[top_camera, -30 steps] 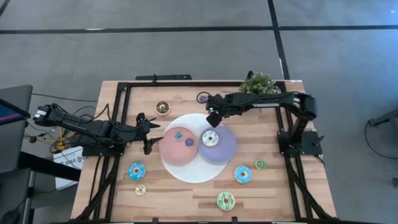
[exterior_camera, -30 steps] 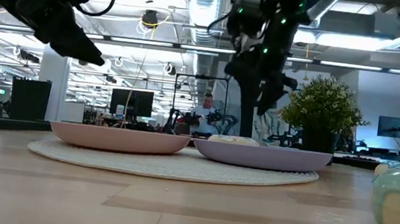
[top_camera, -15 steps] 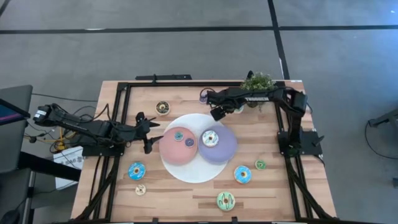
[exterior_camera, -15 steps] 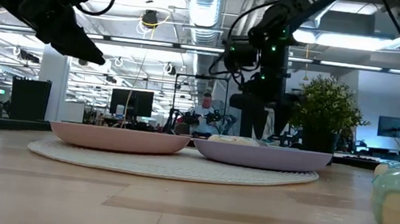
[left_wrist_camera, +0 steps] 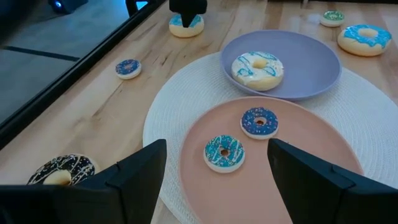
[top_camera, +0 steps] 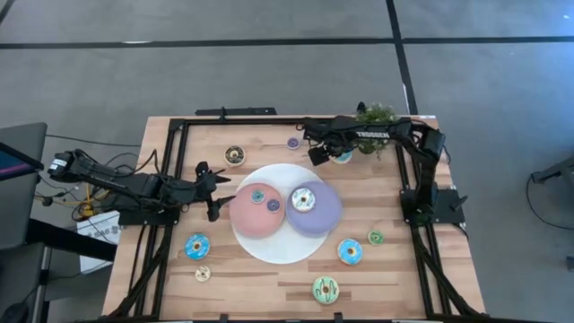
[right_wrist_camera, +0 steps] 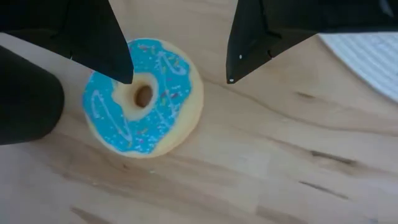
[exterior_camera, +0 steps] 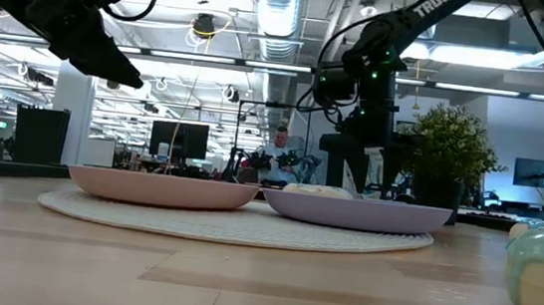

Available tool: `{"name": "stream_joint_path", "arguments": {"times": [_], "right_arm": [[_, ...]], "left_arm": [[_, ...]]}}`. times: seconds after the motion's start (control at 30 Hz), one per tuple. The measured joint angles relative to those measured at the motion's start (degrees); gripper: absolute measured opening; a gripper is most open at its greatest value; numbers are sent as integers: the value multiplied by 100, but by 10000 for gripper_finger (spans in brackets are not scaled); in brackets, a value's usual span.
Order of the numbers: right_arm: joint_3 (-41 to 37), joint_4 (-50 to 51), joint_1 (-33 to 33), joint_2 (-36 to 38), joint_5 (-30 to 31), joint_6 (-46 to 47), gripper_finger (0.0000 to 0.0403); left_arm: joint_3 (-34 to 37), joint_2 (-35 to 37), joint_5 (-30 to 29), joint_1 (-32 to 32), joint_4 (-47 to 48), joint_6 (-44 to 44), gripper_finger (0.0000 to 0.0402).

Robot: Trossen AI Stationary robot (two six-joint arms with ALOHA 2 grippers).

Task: Pick & Place donuts
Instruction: Put the top big blue donut on the violet plate

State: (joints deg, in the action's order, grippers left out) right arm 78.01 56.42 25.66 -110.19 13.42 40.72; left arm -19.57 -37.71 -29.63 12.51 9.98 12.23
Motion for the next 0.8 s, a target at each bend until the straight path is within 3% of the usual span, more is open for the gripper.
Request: {"name": "stream_joint_path", "arguments": {"times": [0.5,0.8], "right_arm": [[-17,-245,25,-350,-120,-171,244],[-17,-138,25,-352,-139,-171,149]], "left_arm": [[0,-2,-56,-9,4,-41,274],[0,0,-107,-13,-2,-63,274]]}}
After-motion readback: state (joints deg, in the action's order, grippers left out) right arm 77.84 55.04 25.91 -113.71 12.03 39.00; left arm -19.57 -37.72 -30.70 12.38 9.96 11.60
